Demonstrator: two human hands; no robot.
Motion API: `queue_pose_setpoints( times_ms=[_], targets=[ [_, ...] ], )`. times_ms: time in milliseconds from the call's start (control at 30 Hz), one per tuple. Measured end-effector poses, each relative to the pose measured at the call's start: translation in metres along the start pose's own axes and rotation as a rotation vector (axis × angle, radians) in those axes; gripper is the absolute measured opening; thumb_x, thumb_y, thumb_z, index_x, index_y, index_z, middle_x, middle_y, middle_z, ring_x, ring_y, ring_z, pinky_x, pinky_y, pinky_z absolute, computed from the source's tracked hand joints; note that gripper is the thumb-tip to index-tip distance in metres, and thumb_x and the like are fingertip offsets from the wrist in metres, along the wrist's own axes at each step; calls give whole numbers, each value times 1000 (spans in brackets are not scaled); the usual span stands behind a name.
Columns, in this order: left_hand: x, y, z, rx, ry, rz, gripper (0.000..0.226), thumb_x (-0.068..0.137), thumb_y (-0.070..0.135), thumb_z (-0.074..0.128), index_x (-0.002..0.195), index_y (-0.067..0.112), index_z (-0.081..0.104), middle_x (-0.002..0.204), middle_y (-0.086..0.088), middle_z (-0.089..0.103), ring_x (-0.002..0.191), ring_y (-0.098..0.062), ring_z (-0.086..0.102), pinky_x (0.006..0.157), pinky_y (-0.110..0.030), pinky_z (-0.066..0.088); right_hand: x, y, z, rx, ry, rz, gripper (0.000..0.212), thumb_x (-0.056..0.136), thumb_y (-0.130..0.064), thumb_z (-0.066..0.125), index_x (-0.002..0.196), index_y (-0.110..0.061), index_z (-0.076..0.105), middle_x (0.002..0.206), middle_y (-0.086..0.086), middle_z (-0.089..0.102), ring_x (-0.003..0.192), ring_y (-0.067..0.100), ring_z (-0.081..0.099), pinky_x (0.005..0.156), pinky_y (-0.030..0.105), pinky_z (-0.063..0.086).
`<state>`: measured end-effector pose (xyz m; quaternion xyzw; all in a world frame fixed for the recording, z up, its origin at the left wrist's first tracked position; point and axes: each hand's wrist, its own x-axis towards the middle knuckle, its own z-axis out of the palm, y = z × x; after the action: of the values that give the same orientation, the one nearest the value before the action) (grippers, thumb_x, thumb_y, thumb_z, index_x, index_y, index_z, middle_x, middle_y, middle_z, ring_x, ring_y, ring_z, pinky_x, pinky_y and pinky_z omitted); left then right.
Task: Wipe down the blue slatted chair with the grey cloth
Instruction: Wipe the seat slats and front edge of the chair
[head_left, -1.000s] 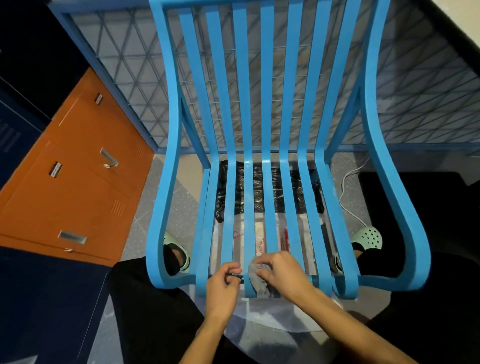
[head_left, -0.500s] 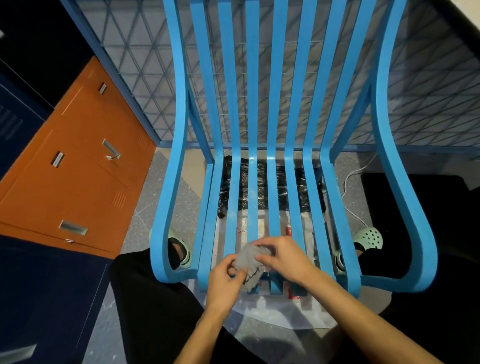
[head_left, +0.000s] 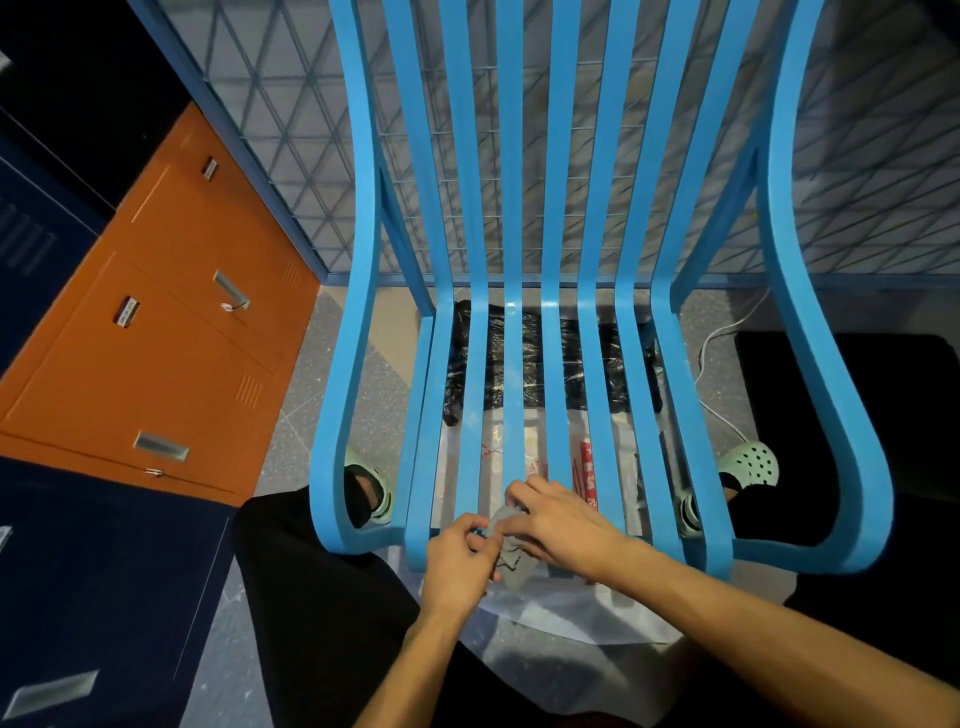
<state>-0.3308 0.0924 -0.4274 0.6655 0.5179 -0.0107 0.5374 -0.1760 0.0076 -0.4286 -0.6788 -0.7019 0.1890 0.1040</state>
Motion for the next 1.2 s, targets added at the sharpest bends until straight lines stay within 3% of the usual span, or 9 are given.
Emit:
queue_pose_setpoints(
  times_ms=[267, 400, 500, 700, 767, 833, 900, 1067, 1200],
  targets=[
    [0, 1, 1, -53, 1, 15, 34, 94, 17, 60, 128, 21, 57, 84, 3, 69, 69, -12, 70, 62, -26, 57, 20, 25, -4, 28, 92, 198, 24, 93, -31, 62, 114, -21, 69, 95, 2, 46, 79, 15, 44, 67, 33, 46],
    [4, 0, 2, -92, 17, 11, 33, 95, 15, 59, 126, 26, 54, 94, -2, 70, 69, -12, 72, 54, -24, 53, 10, 8, 5, -6, 27, 189, 55, 92, -54, 52, 131, -15, 52, 125, 6, 41, 103, 20, 48, 81, 36, 51],
    [8, -2, 1, -19, 37, 25, 18, 95, 9, 57, 109, 12, 67, 88, -6, 71, 71, -16, 72, 52, -26, 55, -11, 6, 12, -96, -88, 121, 79, 90, -56, 54, 149, -12, 27, 147, 10, 28, 124, 25, 39, 96, 40, 47],
    [10, -6, 3, 88, 37, 76, 27, 89, 4, 54, 88, 22, 74, 69, 1, 68, 62, -12, 67, 58, -29, 56, -15, 6, 18, -80, -68, 10, 76, 93, -6, 54, 154, -33, 17, 114, 7, 44, 94, 20, 47, 73, 33, 45],
    [12, -7, 4, 90, 32, 72, 26, 88, 5, 56, 92, 23, 75, 72, 1, 70, 67, -16, 68, 66, -34, 59, -11, 6, 8, -19, -116, 41, 53, 97, -12, 52, 145, -28, 36, 109, 9, 48, 91, 21, 45, 74, 36, 42],
    [12, -7, 4, 67, 26, 54, 24, 90, 6, 57, 103, 18, 74, 76, 1, 70, 71, -14, 70, 67, -30, 60, -2, 9, -2, 63, -136, 34, 18, 105, -35, 40, 108, -20, 48, 99, 6, 51, 82, 15, 42, 73, 35, 37],
    [10, -4, 4, 44, 32, 33, 26, 93, 6, 55, 112, 15, 70, 84, 0, 70, 74, -13, 71, 60, -20, 56, 10, 17, -9, -3, -60, -44, 29, 104, -48, 33, 91, -22, 40, 88, 3, 48, 72, 12, 37, 67, 33, 37],
    [7, -3, 6, -24, 2, -11, 34, 96, 11, 56, 130, 14, 61, 114, 0, 71, 91, -14, 71, 83, -36, 59, 30, 45, -15, 61, 25, 199, 33, 103, -31, 40, 131, -22, 56, 128, 9, 51, 100, 17, 41, 94, 42, 39],
    [10, -4, 3, -67, 67, -13, 25, 96, 10, 55, 119, 12, 65, 104, 1, 73, 80, -16, 72, 76, -35, 61, 21, 26, -11, 75, 27, 243, 22, 104, -26, 38, 119, -19, 53, 97, 7, 44, 83, 20, 46, 76, 40, 48]
  ],
)
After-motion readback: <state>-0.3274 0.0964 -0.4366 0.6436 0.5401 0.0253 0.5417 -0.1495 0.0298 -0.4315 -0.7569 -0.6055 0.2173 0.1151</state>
